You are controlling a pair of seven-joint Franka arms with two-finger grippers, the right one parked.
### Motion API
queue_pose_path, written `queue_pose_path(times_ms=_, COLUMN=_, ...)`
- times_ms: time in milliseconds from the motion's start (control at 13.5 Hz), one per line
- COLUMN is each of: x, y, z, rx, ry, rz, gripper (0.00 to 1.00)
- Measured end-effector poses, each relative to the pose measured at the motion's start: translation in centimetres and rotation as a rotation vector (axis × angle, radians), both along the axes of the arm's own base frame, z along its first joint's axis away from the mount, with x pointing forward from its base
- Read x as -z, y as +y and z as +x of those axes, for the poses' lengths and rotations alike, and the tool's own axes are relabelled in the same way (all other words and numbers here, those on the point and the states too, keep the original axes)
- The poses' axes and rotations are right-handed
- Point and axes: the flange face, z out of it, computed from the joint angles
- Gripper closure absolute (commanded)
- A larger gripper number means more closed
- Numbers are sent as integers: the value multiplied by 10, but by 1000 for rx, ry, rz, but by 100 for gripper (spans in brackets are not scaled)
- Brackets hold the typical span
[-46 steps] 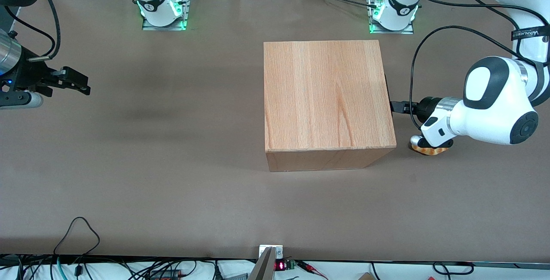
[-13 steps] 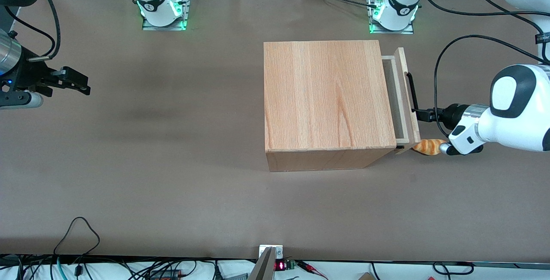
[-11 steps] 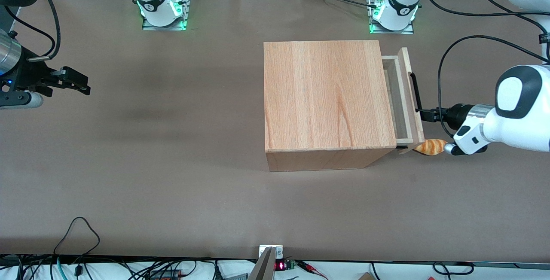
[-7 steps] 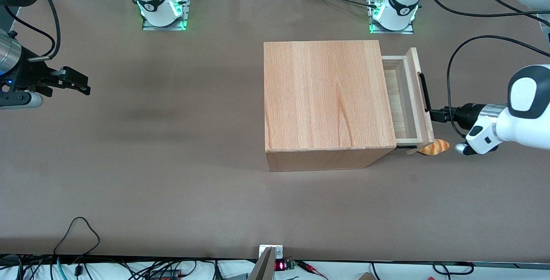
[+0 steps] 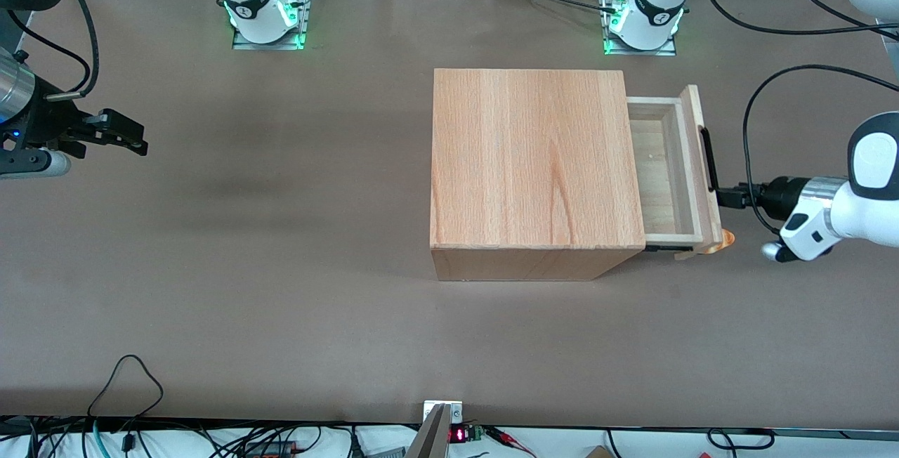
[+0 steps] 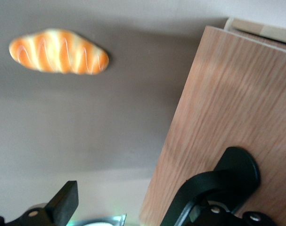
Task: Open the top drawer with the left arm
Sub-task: 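Pull the handle away from the cabinet with the left gripper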
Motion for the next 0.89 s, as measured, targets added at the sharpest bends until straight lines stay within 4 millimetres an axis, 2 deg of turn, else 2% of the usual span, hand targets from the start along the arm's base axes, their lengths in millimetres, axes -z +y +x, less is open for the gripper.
queue_pose_path(times_ms=149, x=-1, y=3, z=7, rx=-3, ry=-14, rz=1, gripper=0)
queue_pose_path(times_ms=595, x=0, y=6, z=7, rx=-4, ry=-12, rz=-1, gripper=0)
queue_pose_path(times_ms=892, x=0, y=21, z=5, rx=-26, ry=-12, rz=-1, gripper=0)
